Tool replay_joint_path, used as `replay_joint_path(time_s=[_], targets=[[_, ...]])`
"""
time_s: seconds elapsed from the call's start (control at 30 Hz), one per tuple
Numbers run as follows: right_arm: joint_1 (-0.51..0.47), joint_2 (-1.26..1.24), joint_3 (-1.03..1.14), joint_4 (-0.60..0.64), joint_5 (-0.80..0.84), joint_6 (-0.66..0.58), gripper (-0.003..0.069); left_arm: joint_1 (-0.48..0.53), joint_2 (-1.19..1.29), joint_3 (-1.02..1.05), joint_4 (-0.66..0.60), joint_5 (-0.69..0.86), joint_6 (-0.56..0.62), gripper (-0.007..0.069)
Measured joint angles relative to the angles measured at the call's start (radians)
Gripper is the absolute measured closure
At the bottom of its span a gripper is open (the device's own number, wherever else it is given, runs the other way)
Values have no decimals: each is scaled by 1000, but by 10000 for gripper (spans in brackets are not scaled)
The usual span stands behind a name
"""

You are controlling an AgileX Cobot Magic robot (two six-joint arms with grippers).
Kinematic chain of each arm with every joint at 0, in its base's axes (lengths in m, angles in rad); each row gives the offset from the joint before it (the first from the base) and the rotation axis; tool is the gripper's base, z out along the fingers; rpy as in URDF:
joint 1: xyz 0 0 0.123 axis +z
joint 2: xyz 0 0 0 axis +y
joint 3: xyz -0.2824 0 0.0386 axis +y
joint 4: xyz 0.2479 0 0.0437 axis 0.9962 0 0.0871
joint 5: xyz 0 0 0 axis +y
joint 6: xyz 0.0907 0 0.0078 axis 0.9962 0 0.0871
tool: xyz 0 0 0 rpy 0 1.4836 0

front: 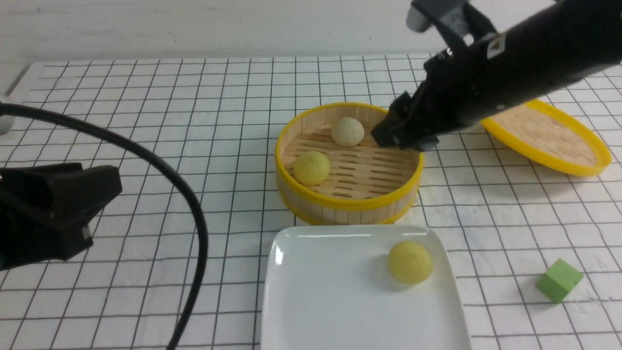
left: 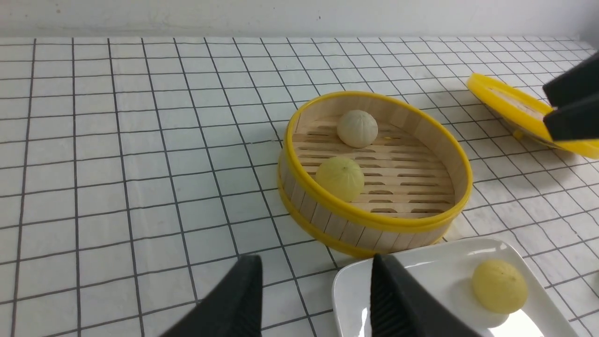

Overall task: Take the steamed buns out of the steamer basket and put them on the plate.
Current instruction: Use the right arm to grab the steamed stuffed bun that is closest to it

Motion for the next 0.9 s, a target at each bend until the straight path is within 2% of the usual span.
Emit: replay_joint_path(time_s=[0.2,0.43,0.67,0.9], targets=[[-10,34,-168,-99,16,85,220,0,0,0,0,4,0,282],[-44,199,-340,-118,139,115,232,0,0,0,0,23,0,283],[-50,478,-582,-106,278,121,260,0,0,0,0,32,0,283],[-50,625,-641,-119,268,111,260,0,0,0,2,51,0,283]])
